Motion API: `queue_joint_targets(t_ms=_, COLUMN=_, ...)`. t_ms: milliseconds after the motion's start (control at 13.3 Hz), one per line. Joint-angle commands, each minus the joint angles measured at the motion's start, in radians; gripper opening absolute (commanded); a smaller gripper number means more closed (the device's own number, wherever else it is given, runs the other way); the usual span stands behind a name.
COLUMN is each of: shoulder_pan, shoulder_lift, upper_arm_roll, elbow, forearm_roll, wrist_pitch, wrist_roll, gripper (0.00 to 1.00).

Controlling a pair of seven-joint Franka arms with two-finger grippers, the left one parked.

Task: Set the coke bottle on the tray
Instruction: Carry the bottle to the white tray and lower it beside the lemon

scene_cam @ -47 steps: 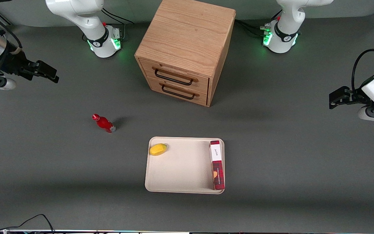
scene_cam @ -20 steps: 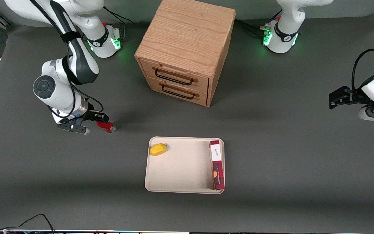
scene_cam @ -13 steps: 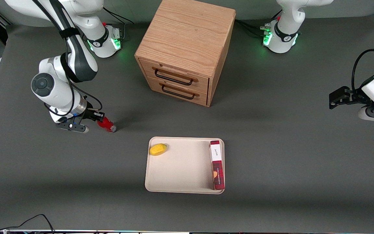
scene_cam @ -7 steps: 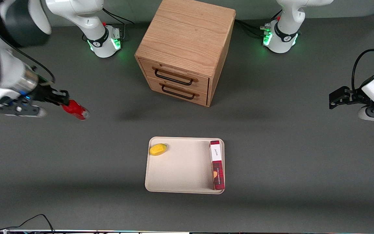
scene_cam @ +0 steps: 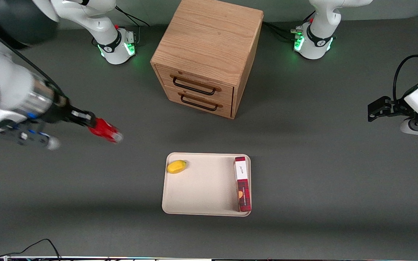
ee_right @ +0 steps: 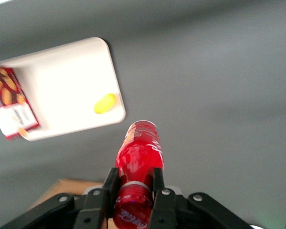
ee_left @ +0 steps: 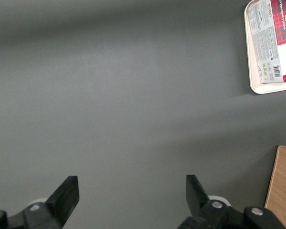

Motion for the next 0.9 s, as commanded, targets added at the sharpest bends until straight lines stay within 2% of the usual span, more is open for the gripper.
queue_joint_targets(t_ms=0, shoulder_pan=0.039, shoulder_lift=0.162, upper_arm_roll=0.003, elbow=0.138, forearm_roll=-0.002, wrist_pitch=0.134, wrist_roll=0.171, gripper=0.00)
queue_joint_targets(t_ms=150, shoulder_pan=0.045, shoulder_lift=0.257, upper_arm_roll=0.005, elbow=0.138, forearm_roll=-0.030, wrist_pitch=0.285, wrist_roll=0.238, gripper=0.00)
queue_joint_targets(t_ms=225, shoulder_pan=0.050, shoulder_lift=0.297, upper_arm_roll=0.006, elbow=0.137, forearm_roll=-0.080, wrist_pitch=0.348, wrist_roll=0.247, gripper=0.00)
queue_joint_targets(t_ms=375, shoulder_pan=0.073, shoulder_lift=0.391, upper_arm_roll=0.012, elbow=0.135, forearm_roll=-0.132, wrist_pitch=0.473, wrist_roll=0.285, gripper=0.00)
queue_joint_targets(t_ms=525, shoulder_pan=0.085, shoulder_lift=0.469, upper_arm_roll=0.014, elbow=0.135, forearm_roll=-0.142, wrist_pitch=0.598, wrist_roll=0.360, gripper=0.00)
queue_joint_targets(t_ms=825, shoulder_pan=0.098, shoulder_lift=0.529, upper_arm_roll=0.026, elbow=0.129, forearm_roll=-0.145, wrist_pitch=0.669, wrist_roll=0.426, gripper=0.00)
